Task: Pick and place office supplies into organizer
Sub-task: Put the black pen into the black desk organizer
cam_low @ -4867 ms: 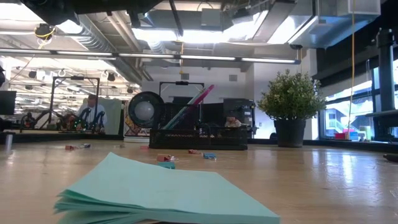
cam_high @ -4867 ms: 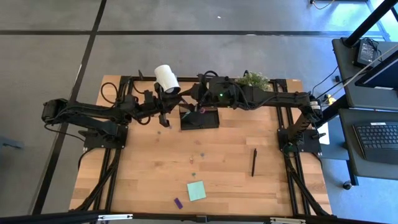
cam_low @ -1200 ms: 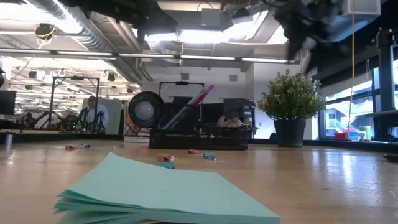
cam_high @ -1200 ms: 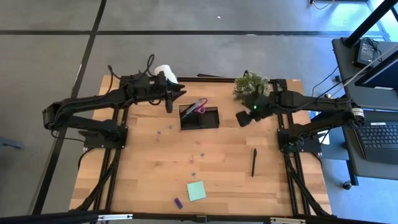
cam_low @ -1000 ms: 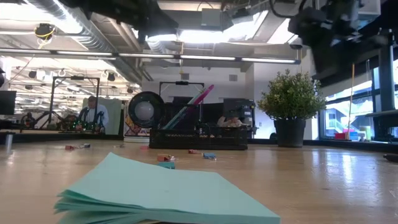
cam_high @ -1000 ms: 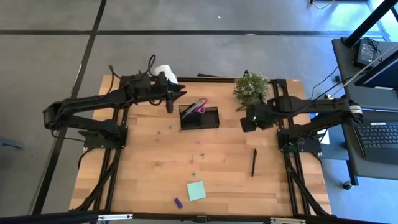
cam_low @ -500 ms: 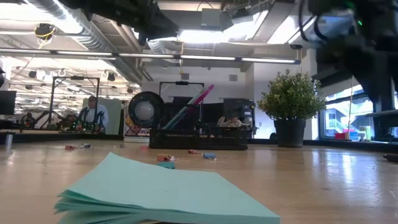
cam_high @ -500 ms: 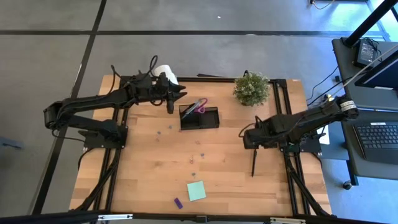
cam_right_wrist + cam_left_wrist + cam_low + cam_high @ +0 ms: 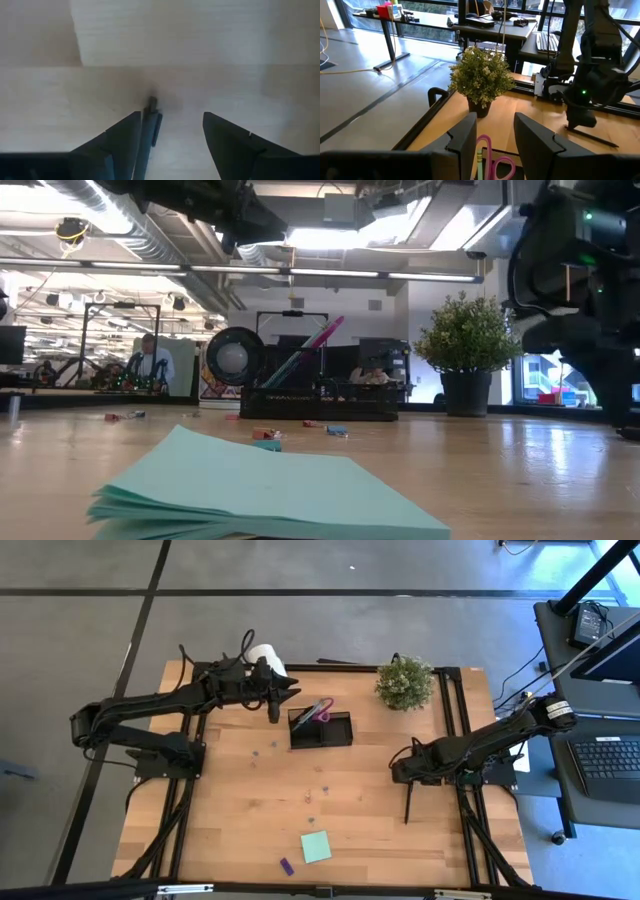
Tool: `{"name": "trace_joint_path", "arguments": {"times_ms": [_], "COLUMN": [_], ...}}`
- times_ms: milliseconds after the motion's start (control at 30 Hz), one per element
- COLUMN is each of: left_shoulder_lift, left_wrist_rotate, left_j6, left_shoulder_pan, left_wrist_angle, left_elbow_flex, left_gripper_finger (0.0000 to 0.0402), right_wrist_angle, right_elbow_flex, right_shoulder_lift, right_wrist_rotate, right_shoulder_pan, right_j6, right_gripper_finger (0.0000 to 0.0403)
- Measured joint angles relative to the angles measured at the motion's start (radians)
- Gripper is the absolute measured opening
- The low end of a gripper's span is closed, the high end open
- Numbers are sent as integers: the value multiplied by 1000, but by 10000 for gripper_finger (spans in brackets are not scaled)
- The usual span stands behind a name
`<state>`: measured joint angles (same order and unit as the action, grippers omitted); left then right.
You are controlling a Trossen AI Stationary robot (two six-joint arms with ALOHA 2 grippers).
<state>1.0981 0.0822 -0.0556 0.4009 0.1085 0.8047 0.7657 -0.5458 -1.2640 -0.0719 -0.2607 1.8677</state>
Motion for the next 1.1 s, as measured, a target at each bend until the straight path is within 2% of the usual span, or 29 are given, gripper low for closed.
{"name": "trace_joint_path", "arguments": {"times_ms": [267,600,1100], "left_shoulder_lift": [0,0,0], "left_wrist_rotate": [0,0,-1], "left_j6": [-1,-1,-1], "left_shoulder_pan": [0,0,0], "left_wrist_angle": [0,0,-1], "left_elbow_flex": [0,0,0], "left_gripper_finger": [125,125,125], "right_wrist_angle": [-70,-35,-60], "right_elbow_flex": [3,-40,-45], "right_shoulder_lift": [-49,-151,-158], "right_wrist_rotate": [14,10,-13], "right_shoulder_pan": [0,0,1], "right_j6": [6,-41,-52], "right_gripper_finger": [216,212,123]}}
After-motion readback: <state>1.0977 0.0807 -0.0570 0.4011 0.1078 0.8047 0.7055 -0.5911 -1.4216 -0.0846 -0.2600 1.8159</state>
